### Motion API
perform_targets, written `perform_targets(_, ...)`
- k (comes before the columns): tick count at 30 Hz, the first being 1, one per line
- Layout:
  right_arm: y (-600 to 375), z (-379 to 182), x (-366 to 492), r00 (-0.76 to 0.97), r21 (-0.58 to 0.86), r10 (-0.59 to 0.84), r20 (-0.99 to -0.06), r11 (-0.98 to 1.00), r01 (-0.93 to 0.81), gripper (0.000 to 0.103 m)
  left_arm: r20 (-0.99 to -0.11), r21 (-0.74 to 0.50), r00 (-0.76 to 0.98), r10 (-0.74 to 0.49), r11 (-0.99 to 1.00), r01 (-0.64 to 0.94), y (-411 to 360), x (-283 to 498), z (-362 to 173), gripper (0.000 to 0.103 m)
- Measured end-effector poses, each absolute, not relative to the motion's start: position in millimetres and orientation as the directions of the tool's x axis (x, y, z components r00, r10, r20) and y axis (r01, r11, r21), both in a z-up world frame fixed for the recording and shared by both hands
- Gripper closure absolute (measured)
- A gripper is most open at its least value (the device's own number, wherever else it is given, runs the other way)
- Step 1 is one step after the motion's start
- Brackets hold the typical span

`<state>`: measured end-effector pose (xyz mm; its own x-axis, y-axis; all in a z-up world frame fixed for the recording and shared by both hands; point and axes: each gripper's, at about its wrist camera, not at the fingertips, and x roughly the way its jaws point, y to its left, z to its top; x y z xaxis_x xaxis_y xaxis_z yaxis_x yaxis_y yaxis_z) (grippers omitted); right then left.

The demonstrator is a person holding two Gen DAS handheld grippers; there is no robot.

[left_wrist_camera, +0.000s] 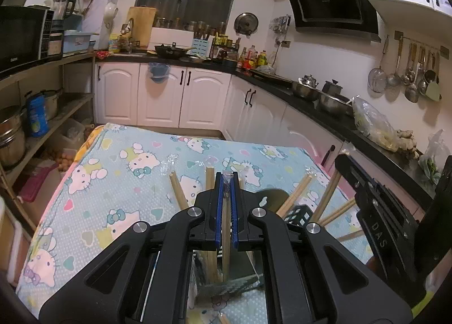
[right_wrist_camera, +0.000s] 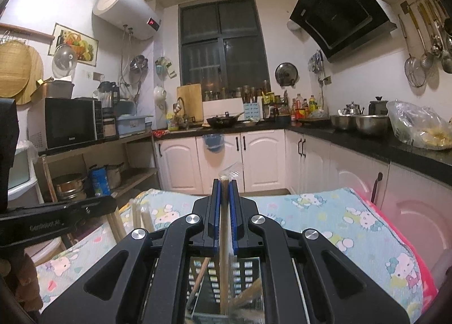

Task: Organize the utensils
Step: 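Lower both held chopstick pairs into the holder slots and open both tools, then move both open tools back from the holder toward the last wrapped chopsticks on the cloth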

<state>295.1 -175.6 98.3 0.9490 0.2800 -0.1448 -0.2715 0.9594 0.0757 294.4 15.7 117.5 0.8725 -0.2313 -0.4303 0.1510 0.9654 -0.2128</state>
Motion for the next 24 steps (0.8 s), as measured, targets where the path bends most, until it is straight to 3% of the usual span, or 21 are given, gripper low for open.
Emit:
perform_targets(10,-180,92,279,0.915,0.074,0.332,-0.228,0.943,-0.324,0.096,-0.437,-0.208,0.871,-0.226,0.967,0.146,19,285,115,0.102)
perform_targets(13,-180,95,274,0.908,0.075,0.340,-0.245,0.940,-0.332,0.089,-0.439,-0.206,0.872,-0.219,0.969,0.139,21,283,115,0.100)
perform_targets(17,-183,97,268,0.897,0.080,0.353,-0.267,0.935,-0.344,0.076,-0.440,-0.203,0.874,-0.206,0.971,0.127,22,278,116,0.084)
perform_targets(24,-185,96,259,0.884,0.086,0.362,-0.295,0.932,-0.353,0.065,-0.454,-0.204,0.869,-0.195,0.973,0.112,25,272,114,0.073)
